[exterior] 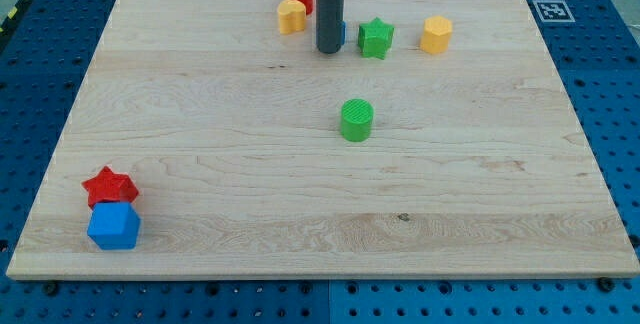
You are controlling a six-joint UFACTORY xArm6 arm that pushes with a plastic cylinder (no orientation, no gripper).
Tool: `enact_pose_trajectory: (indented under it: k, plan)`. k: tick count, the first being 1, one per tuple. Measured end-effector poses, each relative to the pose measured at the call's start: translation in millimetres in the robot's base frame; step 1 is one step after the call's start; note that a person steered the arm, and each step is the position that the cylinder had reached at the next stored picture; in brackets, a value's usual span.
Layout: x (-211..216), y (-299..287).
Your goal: Slide the green circle to top center
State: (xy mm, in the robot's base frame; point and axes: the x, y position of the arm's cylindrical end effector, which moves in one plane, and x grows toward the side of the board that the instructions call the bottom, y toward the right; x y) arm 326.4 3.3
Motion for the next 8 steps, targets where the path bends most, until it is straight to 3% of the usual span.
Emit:
enact_pose_trajectory:
  k: [1,2,3,4,6,8]
  plan:
    - [28,-23]
    - [91,-24]
    - [159,-6]
    - [178,46]
    - [175,41]
    - [97,41]
